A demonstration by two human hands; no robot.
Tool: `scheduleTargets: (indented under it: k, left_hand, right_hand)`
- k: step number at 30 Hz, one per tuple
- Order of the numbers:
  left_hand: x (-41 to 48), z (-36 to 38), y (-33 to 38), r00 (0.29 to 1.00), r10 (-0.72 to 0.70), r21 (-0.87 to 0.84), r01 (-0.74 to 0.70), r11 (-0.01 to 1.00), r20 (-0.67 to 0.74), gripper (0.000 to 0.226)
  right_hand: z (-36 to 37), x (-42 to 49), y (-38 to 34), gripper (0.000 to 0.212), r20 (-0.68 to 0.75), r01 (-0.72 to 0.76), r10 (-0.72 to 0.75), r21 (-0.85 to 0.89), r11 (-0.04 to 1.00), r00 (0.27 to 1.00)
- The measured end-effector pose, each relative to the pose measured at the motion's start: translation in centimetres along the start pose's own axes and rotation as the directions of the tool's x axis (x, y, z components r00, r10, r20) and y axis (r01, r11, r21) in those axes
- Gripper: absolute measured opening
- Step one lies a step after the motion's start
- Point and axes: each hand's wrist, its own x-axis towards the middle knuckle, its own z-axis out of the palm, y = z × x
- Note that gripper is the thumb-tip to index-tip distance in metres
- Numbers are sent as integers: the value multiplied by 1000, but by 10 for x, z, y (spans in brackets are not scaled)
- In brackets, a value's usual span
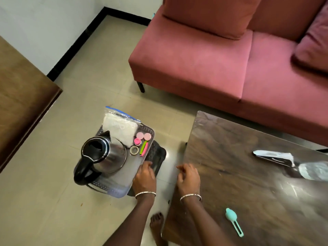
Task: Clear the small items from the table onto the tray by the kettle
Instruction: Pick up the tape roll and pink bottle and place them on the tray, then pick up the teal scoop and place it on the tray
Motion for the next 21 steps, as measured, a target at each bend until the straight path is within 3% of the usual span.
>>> scheduleTargets:
  k: [12, 17, 21]
  left_hand:
    - [-115, 47, 88, 957, 259, -4, -260, 966, 129, 14]
    - [-168, 88, 126, 948, 249, 8, -256, 967, 197, 14]
    - [-208, 128, 162, 961, 146, -2, -149, 989, 235, 12]
  right_hand:
    - [-100, -48, 96, 22, -107, -193, 211, 160, 968, 972]
    - [-141, -71, 167, 21, -88, -229, 248, 179, 957, 965]
    - [-178, -87, 237, 19, -57, -289, 297, 119, 950, 953]
